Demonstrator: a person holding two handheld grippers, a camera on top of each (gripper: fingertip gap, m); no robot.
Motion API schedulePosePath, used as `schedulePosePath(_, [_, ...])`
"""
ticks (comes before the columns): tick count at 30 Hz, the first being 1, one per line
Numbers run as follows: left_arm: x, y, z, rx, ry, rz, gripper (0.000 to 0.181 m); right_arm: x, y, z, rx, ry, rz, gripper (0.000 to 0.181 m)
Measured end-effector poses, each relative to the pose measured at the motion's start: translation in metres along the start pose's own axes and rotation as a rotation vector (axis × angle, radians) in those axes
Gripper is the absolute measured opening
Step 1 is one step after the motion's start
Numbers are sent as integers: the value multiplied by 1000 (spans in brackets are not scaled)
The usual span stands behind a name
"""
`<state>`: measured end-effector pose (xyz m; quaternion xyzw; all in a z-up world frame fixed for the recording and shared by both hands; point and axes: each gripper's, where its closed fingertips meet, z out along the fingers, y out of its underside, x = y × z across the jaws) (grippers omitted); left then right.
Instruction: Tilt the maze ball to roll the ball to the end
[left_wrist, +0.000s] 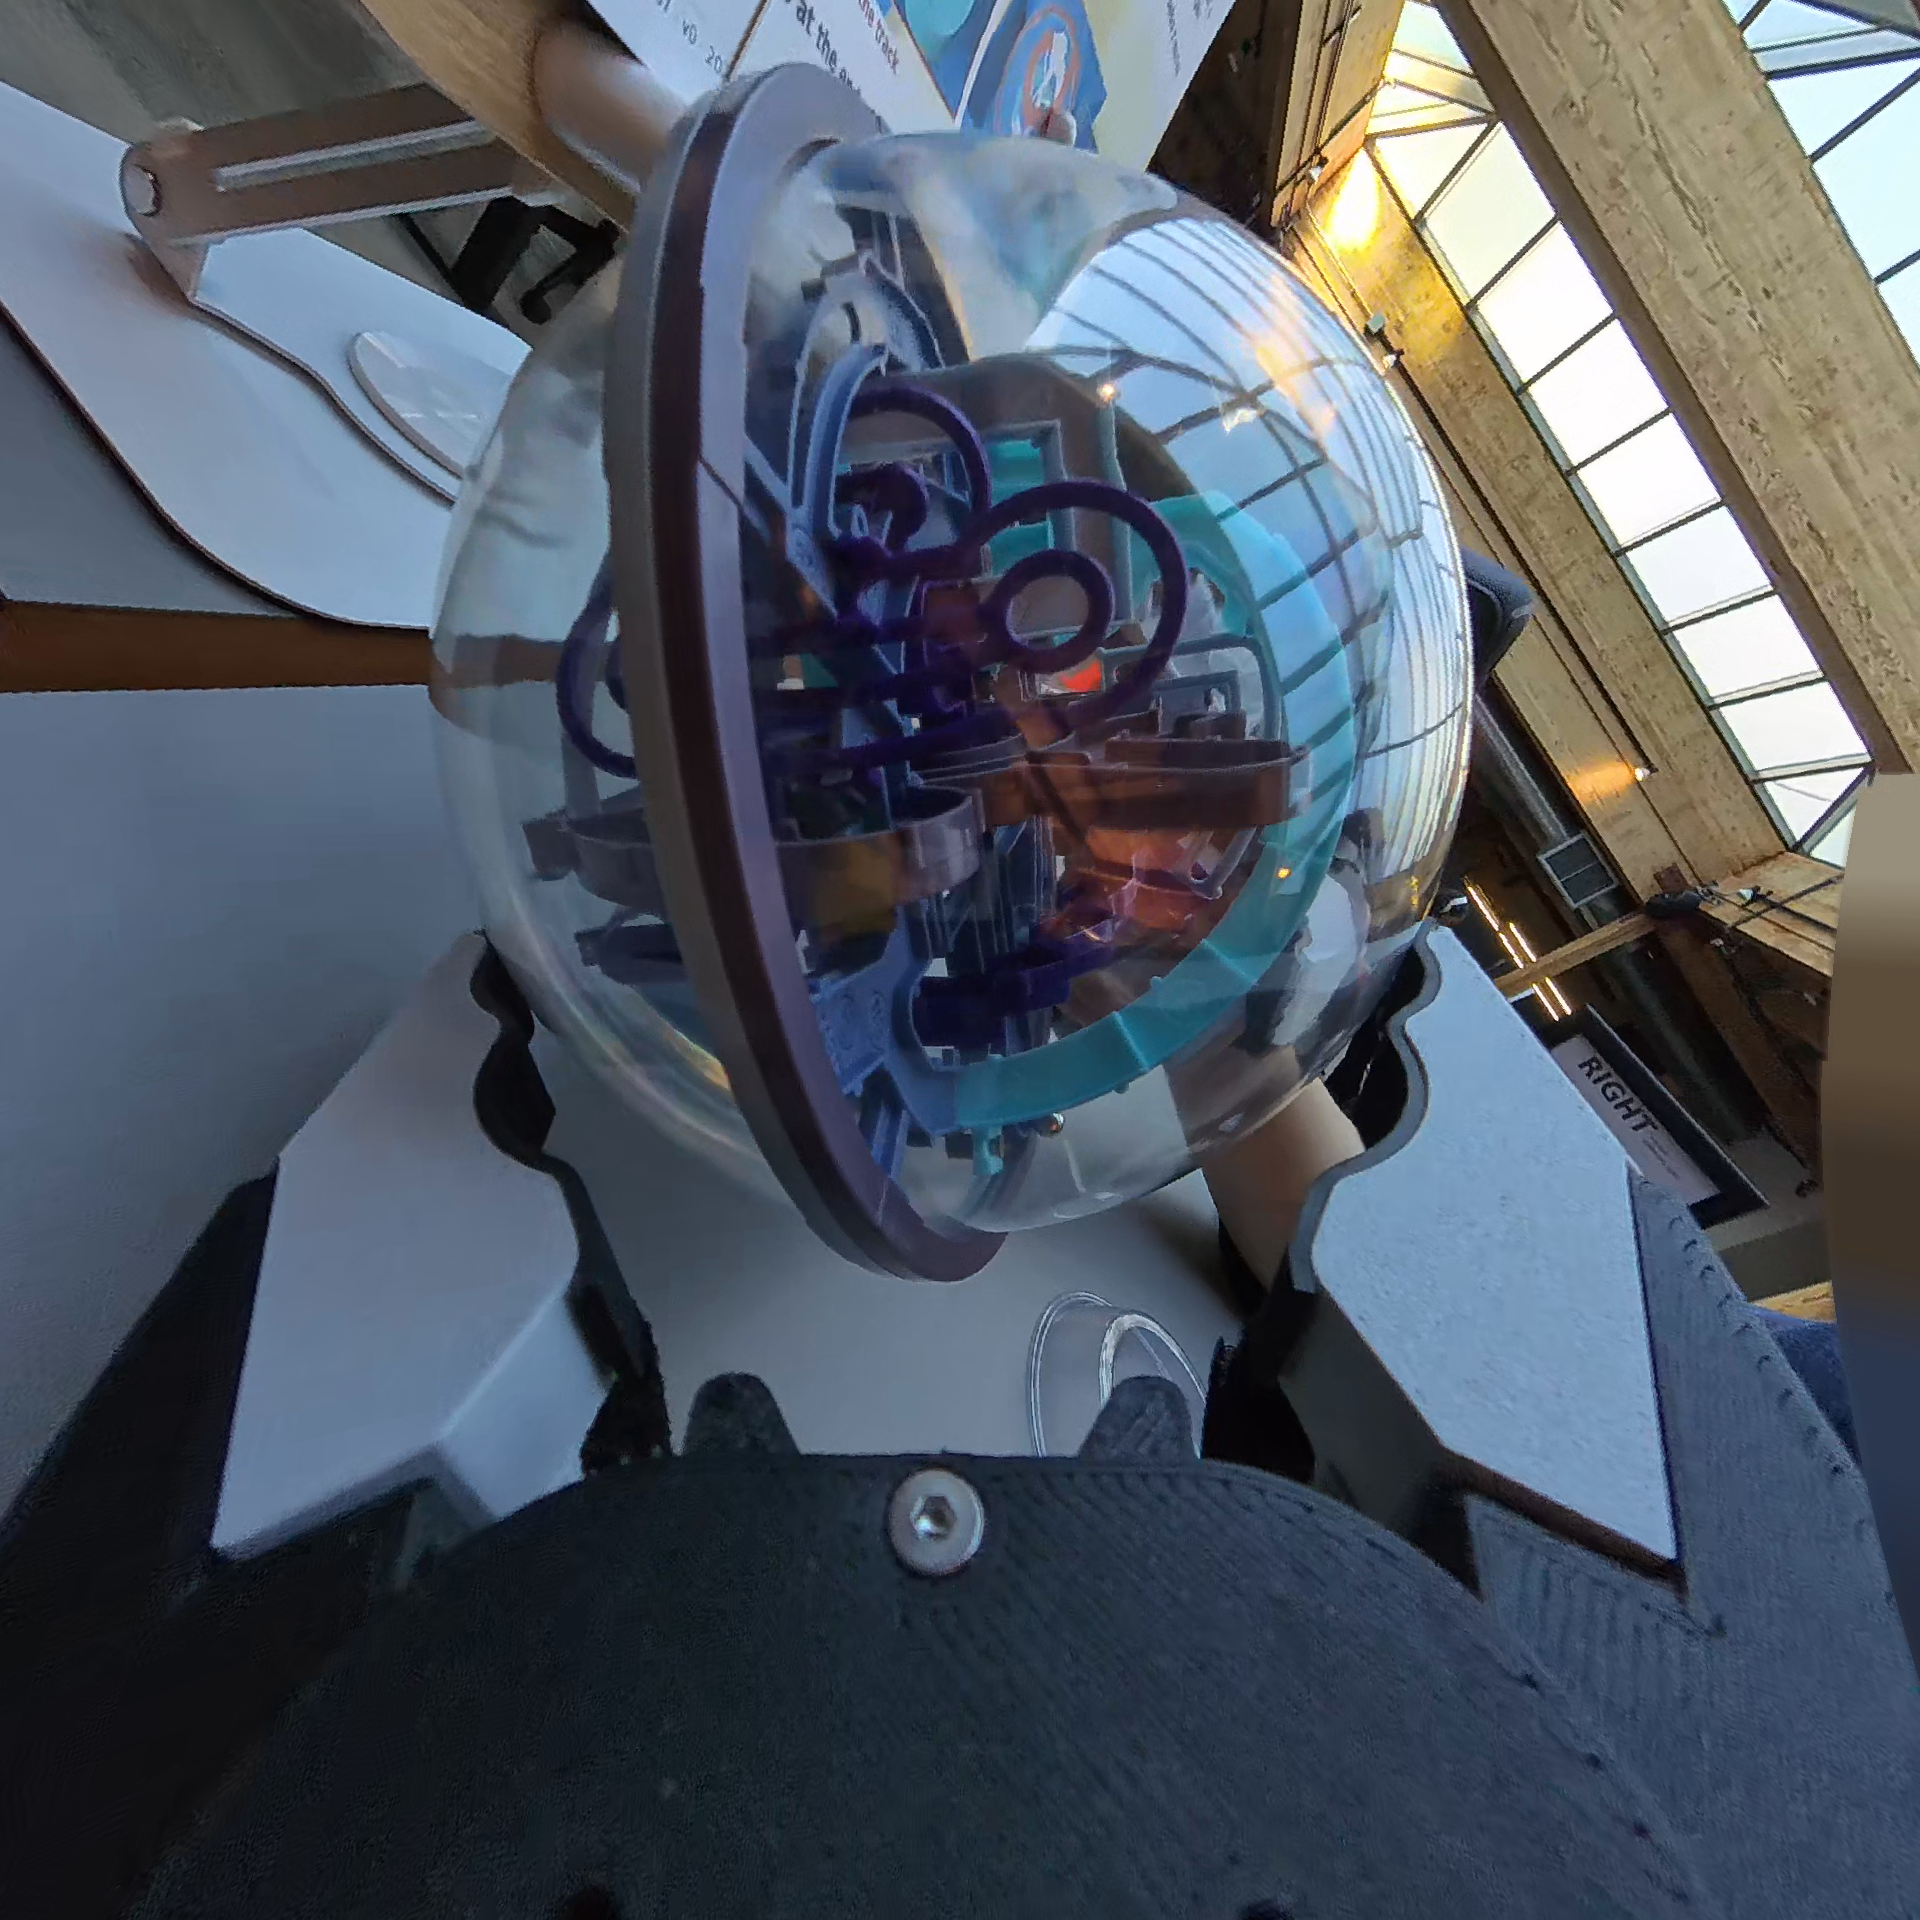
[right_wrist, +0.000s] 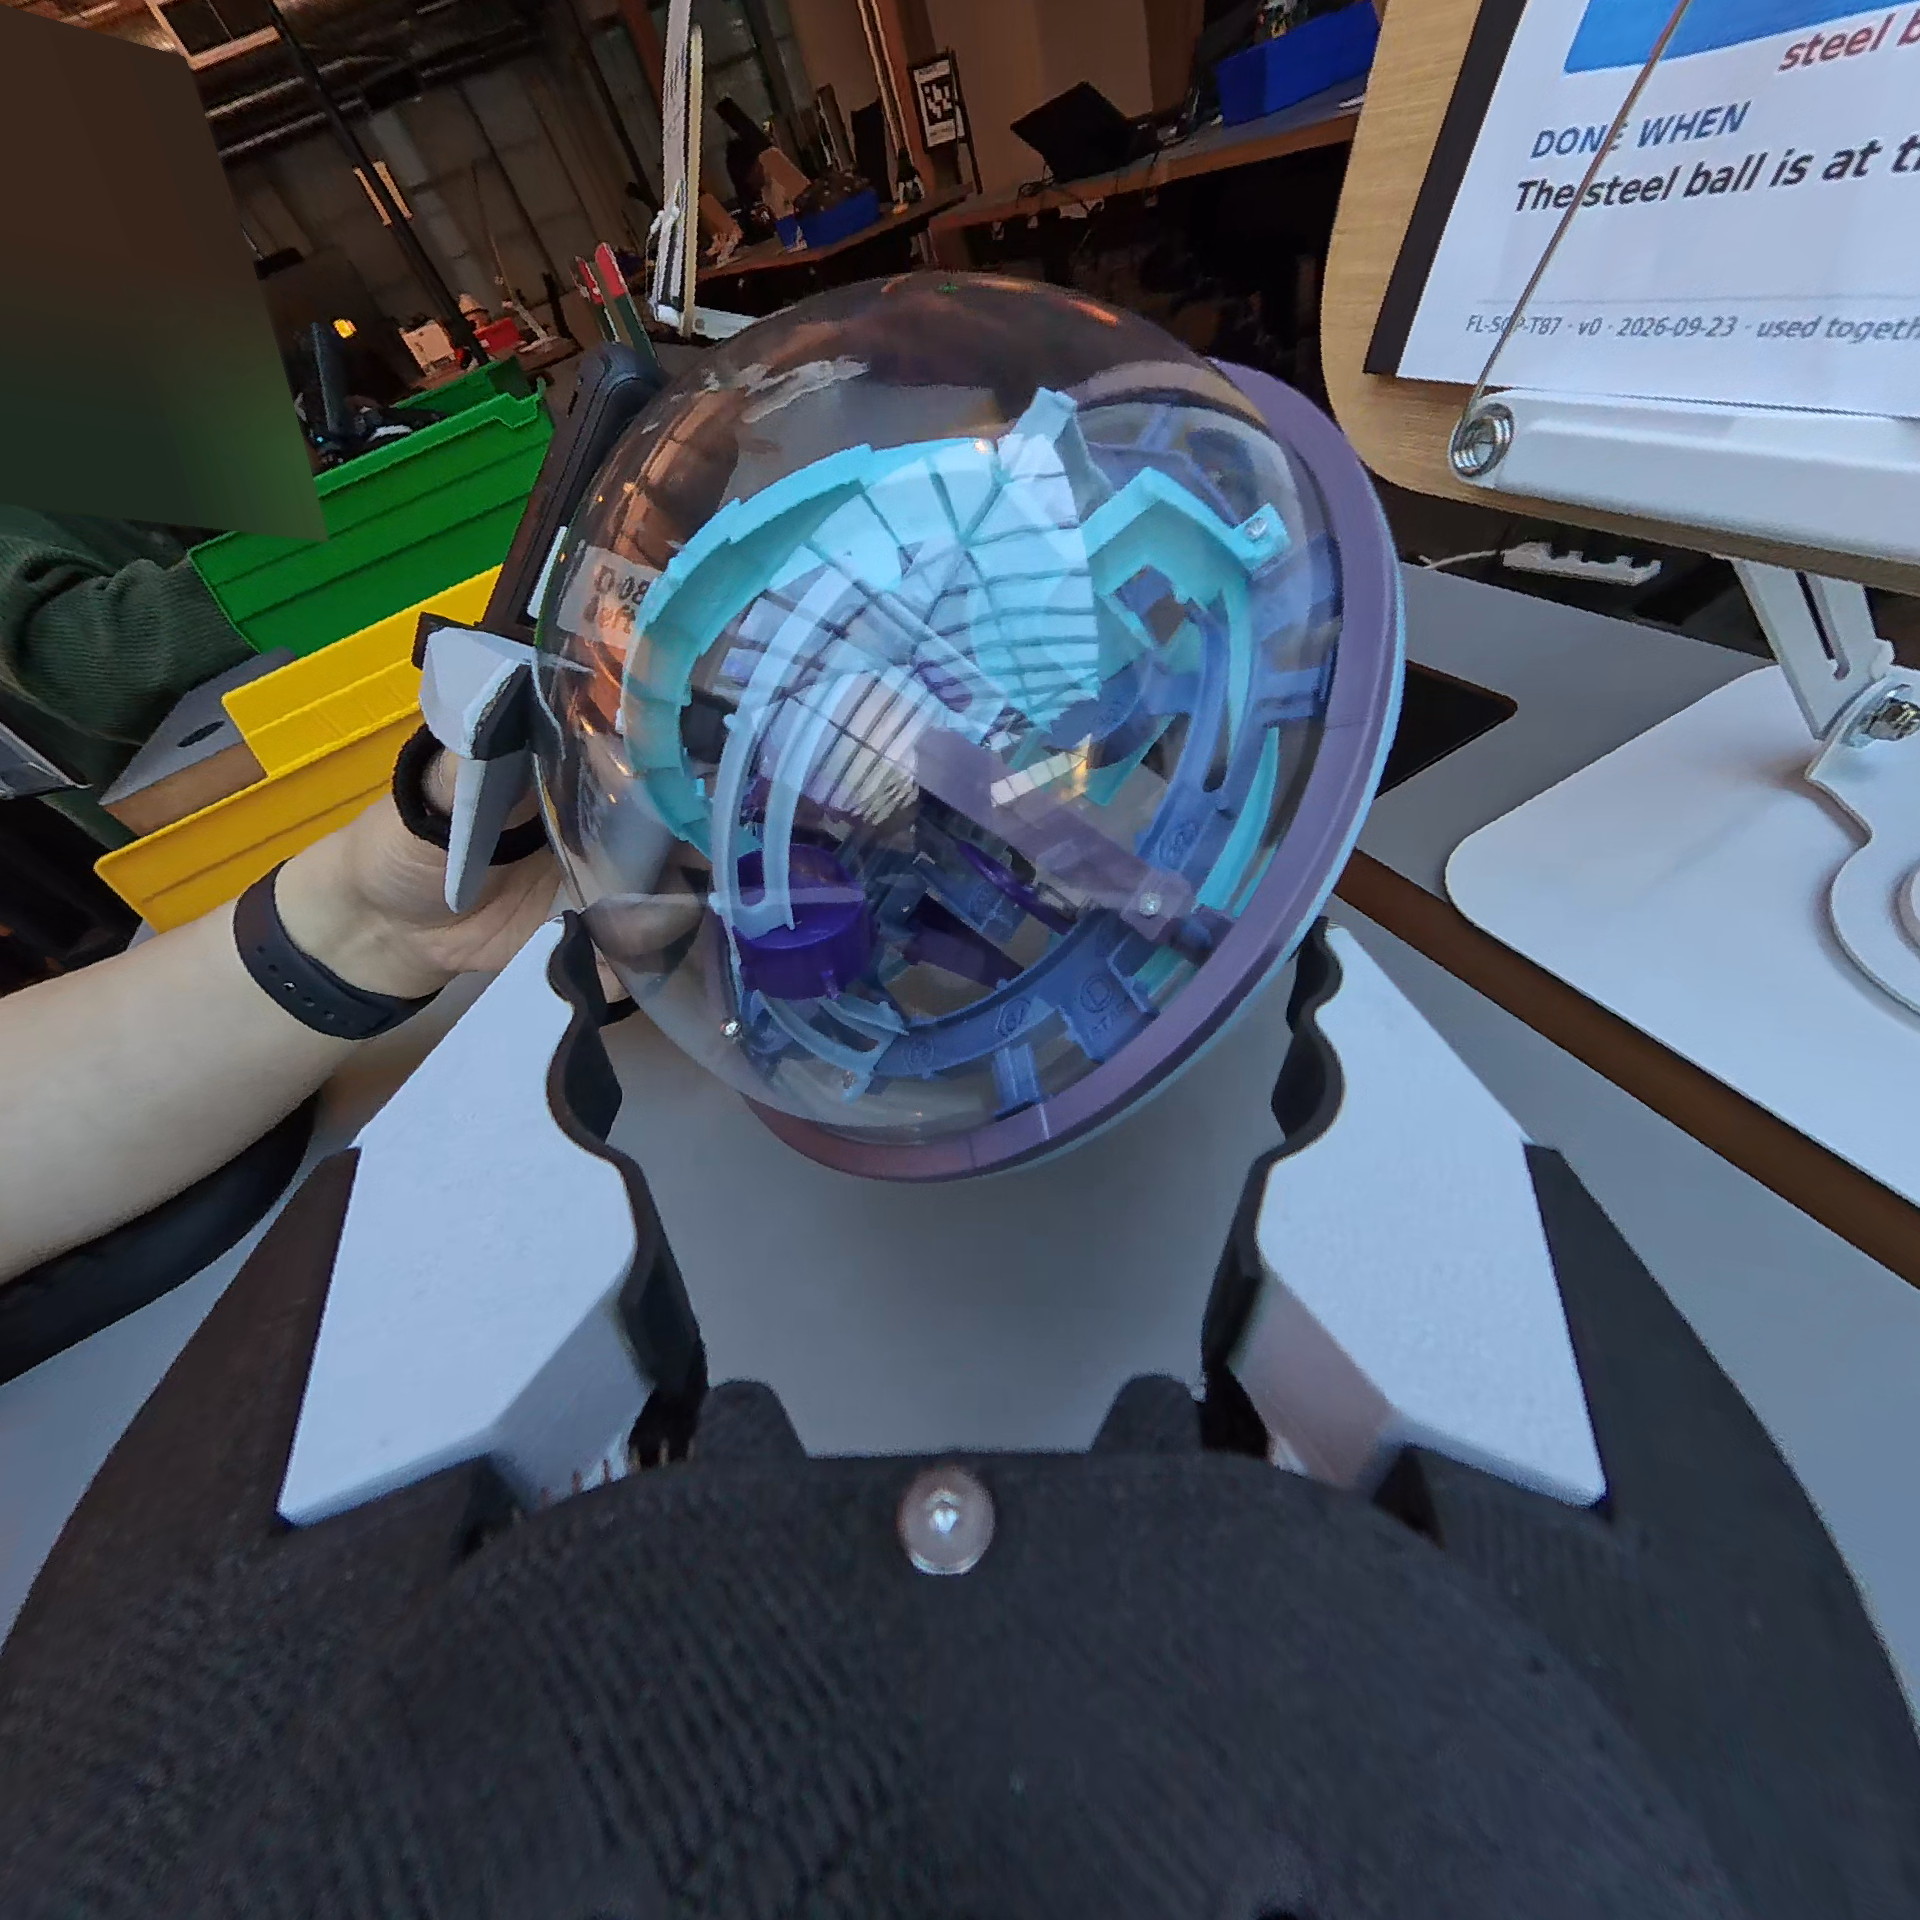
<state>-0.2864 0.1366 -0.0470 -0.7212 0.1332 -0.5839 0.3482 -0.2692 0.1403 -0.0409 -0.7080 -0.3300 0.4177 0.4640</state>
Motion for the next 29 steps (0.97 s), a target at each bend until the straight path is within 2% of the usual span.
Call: schedulePosePath(29, [-21, 16, 2, -58, -32, -134, 157, 9, 27, 7, -127, -1, 136, 132])
